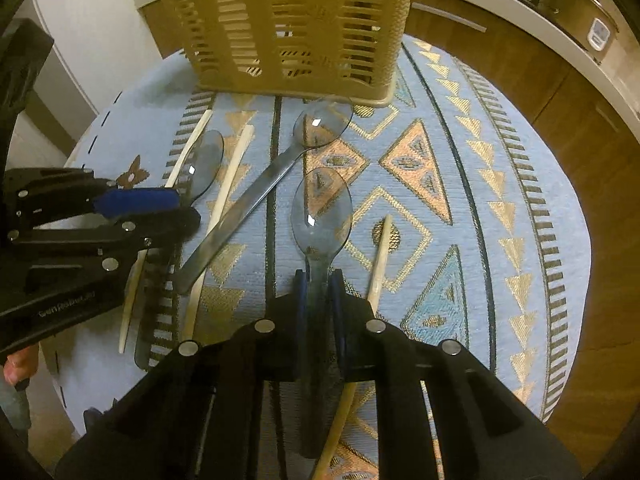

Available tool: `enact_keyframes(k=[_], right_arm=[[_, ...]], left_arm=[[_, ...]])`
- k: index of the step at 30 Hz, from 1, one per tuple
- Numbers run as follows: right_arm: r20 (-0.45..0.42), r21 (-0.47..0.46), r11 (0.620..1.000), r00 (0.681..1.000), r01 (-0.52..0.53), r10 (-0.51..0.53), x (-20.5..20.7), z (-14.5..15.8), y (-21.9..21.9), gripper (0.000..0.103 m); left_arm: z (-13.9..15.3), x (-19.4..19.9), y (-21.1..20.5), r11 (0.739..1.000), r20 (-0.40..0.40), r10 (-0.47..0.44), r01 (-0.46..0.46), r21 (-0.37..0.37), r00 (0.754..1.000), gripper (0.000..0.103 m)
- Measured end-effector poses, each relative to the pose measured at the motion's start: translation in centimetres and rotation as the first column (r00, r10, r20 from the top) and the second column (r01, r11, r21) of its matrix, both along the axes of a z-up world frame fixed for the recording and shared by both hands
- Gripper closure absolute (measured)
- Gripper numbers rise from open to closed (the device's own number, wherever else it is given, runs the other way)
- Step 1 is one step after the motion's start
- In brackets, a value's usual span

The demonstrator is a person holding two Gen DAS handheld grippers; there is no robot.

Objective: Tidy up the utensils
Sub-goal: 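Grasp a clear spoon with the left tool while the right tool grasps another clear spoon, then carry both clear spoons over the basket and release them inside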

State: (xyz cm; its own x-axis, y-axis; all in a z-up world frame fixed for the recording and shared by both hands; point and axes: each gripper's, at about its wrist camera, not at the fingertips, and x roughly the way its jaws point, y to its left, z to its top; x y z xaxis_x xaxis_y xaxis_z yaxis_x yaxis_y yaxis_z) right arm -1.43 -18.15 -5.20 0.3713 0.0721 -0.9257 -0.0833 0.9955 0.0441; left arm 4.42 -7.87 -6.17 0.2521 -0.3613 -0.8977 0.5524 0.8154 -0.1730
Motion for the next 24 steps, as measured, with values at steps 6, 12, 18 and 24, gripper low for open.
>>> enact_keyframes(k=[6,12,18,24], right_arm=[[-0.064,-0.003,0.999,0.997,-0.036,0.036,1.1,0.1,-0.1,0.092],[-0.084,0.001,0.999,0.995,-0.053,0.052,0.6,0.5,-0.3,0.093],[-0.031,0.074,0.997,0.999,-0.014,0.016,-0.1,1.3,-1.7,0.093],[0.105,0.173,0.985,0.994,-0.027,0.009,-1.0,4.5,-3.1,0.093]], left_arm=[[0.1,0.6,-0.4,0.998,-0.027,-0.032,0.034,0.050,0.999,0.087],[0.3,-0.1,-1.9,0.985,0.025,-0.068,0.063,0.160,0.997,0.091],[0.7,-0.4,-0.8,0.995,0.063,-0.013,0.007,0.101,0.998,0.094],[3.7,-0.8,2.4,0.994,0.122,0.047,-0.034,-0.100,0.991,0.095]])
